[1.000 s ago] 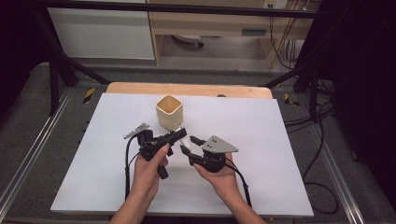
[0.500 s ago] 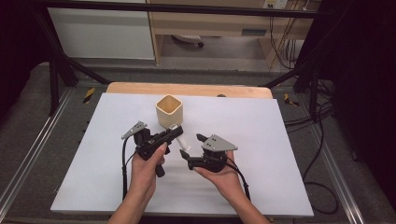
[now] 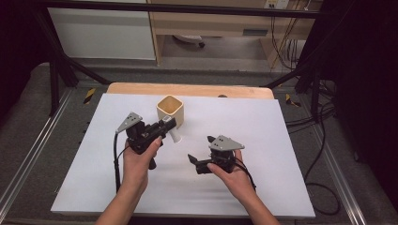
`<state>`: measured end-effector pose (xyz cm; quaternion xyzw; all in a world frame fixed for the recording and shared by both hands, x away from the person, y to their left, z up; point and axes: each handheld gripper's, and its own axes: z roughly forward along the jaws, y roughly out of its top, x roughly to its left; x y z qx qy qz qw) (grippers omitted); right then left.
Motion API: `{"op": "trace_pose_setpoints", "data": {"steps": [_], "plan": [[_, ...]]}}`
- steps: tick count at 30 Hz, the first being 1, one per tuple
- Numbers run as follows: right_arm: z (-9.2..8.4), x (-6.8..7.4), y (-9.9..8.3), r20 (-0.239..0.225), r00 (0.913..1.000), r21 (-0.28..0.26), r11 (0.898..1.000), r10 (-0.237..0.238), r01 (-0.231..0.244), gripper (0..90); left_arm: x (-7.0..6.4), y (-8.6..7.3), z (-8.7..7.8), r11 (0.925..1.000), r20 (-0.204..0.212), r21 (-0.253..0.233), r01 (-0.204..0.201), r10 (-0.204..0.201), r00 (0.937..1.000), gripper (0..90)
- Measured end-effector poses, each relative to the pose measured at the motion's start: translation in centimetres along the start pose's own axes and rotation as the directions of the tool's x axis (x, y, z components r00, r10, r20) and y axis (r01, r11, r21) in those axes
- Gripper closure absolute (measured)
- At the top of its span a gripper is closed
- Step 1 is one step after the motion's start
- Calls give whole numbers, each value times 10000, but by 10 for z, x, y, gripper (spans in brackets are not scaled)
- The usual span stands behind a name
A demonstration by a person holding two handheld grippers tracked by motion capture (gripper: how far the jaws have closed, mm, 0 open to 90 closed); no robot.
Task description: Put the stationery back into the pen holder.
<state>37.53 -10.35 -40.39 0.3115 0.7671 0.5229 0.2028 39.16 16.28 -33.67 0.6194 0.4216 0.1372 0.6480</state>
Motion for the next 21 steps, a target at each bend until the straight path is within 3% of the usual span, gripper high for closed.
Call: {"op": "trace_pose_setpoints", "data": {"steps": [6,11,15,21], "plan": [[-8,-11,-9,45,10000,637,9980,55,-58,47,3,19,-3,9993,-230,-14,-372,372,9990,713],[-22,-20,-18,807,9967,566,9984,-107,61,68,8,29,-4,9991,-338,18,-433,433,9985,713],[-36,-28,-23,1247,9917,730,9965,305,-398,56,12,38,-6,9999,-243,-139,45,-48,9997,713],[-63,-39,-42,1732,9832,1203,9896,579,-794,39,7,53,-6,9987,-388,112,-488,492,9980,713]]}}
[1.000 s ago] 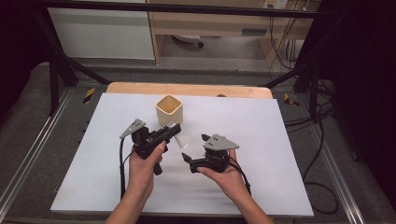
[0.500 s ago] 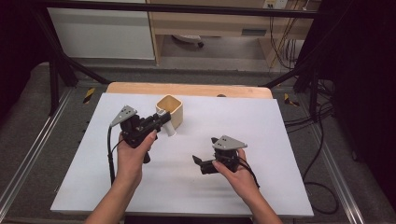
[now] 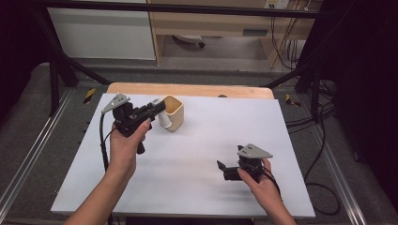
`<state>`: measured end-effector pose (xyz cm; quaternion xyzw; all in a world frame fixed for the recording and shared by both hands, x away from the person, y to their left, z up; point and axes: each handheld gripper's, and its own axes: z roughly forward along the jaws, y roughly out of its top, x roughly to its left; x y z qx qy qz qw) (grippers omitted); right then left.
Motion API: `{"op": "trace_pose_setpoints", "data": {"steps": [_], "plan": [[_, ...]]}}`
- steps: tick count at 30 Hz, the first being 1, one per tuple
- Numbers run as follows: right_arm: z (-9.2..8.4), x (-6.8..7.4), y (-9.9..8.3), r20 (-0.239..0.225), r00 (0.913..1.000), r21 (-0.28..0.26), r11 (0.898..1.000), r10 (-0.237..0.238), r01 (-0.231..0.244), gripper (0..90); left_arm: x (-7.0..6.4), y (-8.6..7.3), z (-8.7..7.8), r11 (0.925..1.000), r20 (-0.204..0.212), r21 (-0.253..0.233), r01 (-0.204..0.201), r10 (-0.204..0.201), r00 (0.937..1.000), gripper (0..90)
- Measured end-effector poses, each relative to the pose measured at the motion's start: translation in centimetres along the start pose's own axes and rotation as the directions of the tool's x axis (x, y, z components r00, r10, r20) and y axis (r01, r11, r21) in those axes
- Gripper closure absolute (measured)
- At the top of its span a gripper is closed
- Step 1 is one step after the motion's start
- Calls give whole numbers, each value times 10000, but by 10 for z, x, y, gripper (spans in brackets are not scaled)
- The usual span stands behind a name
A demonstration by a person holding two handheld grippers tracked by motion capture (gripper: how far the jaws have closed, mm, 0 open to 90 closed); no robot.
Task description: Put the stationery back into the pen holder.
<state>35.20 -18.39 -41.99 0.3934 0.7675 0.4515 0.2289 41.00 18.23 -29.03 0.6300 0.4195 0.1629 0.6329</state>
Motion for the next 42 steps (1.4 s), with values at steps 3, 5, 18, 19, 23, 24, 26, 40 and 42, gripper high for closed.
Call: {"op": "trace_pose_setpoints", "data": {"steps": [3,5,18,19,23,24,26,40,42], "plan": [[-13,-9,-12,267,9992,54,9996,282,-284,39,-3,6,3,10000,78,45,-35,35,10000,713],[-22,-14,-21,442,9984,-1,9993,361,-362,40,-4,9,7,9999,63,111,-86,86,9999,713],[-26,-37,-40,647,9861,-209,9881,1533,-1523,47,-2,35,34,9938,-302,377,-1043,1054,9940,712],[-25,-37,-40,640,9864,-168,9885,1512,-1504,46,-2,36,36,9940,-332,370,-1026,1039,9940,712],[-24,-37,-40,765,9863,-175,9893,1460,-1451,43,1,42,43,9932,-440,397,-1098,1115,9928,713],[-25,-37,-40,759,9859,-172,9888,1493,-1484,43,2,43,45,9932,-447,402,-1089,1107,9929,713],[-24,-37,-41,767,9860,-156,9890,1480,-1473,42,3,45,48,9921,-464,452,-1171,1192,9918,712],[-22,-35,-41,769,9893,-89,9923,1242,-1239,37,21,48,65,9892,-1096,523,-1368,1419,9838,712],[-22,-34,-41,750,9897,-69,9925,1223,-1221,37,24,48,67,9889,-1188,539,-1384,1440,9824,712]]}}
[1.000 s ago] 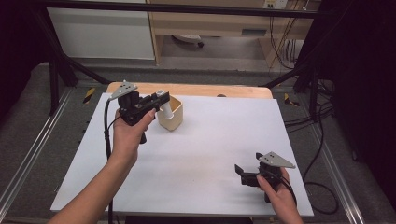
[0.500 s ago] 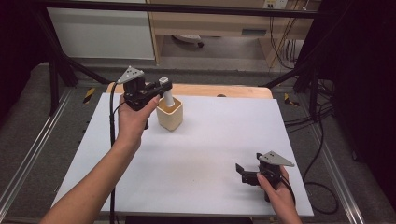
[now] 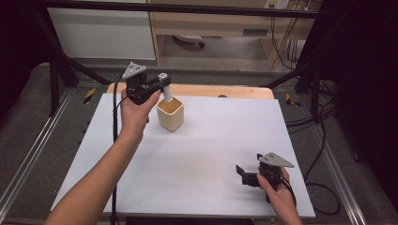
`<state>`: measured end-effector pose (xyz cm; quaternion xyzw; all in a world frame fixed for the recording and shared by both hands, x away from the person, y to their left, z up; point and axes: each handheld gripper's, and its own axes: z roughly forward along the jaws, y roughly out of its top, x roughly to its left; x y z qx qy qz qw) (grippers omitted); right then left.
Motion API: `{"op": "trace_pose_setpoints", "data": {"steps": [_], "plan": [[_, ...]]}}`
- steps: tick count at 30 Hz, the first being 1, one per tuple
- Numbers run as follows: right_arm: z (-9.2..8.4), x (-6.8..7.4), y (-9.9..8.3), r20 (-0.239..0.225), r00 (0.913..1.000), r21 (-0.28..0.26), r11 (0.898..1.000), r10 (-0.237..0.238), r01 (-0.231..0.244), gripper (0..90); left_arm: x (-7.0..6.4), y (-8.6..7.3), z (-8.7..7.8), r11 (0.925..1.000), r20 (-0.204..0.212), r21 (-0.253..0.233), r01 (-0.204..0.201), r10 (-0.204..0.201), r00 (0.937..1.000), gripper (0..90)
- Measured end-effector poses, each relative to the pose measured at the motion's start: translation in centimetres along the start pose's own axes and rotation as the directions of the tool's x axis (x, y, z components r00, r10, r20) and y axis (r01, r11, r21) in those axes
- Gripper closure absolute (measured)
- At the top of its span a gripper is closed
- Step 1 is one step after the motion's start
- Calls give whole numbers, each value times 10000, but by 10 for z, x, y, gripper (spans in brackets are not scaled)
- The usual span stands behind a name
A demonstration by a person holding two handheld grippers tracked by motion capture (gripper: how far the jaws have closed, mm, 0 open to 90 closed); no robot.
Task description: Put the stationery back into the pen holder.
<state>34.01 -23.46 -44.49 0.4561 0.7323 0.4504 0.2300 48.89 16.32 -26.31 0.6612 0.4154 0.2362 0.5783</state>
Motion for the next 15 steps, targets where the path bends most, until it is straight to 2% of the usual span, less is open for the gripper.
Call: {"op": "trace_pose_setpoints", "data": {"steps": [6,15], "plan": [[0,0,0,-42,10000,-8,10000,-15,15,36,8,0,7,9998,-318,143,-120,125,9994,712],[1,2,0,-79,9999,22,9999,-116,117,35,11,-1,16,9999,-458,-29,-146,145,9988,712]]}}
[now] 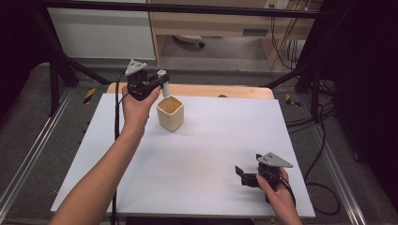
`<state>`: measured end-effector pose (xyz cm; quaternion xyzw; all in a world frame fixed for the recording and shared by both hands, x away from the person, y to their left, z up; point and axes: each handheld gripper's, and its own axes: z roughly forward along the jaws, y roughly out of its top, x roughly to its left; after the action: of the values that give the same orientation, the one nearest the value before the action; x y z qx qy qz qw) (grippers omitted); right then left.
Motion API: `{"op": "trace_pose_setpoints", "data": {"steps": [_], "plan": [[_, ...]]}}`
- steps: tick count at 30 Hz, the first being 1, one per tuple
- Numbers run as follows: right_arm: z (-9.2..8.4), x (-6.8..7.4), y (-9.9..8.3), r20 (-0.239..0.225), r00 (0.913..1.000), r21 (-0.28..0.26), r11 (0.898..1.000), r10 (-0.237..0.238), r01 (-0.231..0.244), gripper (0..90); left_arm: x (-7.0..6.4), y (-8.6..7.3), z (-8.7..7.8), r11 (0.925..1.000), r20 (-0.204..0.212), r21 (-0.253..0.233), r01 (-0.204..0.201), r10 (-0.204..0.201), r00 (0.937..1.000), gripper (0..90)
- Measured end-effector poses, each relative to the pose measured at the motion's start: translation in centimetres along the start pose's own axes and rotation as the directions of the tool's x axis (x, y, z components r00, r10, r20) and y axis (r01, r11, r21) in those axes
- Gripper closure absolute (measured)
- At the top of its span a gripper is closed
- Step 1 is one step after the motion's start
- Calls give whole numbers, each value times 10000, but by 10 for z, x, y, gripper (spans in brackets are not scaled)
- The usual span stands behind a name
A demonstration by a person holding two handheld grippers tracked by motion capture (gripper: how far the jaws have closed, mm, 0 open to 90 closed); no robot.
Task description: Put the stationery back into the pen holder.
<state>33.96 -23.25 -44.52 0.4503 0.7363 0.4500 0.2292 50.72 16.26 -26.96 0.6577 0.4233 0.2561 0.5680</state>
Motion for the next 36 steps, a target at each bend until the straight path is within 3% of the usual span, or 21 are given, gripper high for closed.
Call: {"op": "trace_pose_setpoints", "data": {"steps": [18,36], "plan": [[1,2,0,-130,9997,23,9998,-215,216,32,13,-10,21,10000,-420,49,19,-17,9991,712],[2,5,-1,-204,9992,206,9992,-343,347,30,15,-27,34,9990,-321,440,-62,76,9995,712]]}}
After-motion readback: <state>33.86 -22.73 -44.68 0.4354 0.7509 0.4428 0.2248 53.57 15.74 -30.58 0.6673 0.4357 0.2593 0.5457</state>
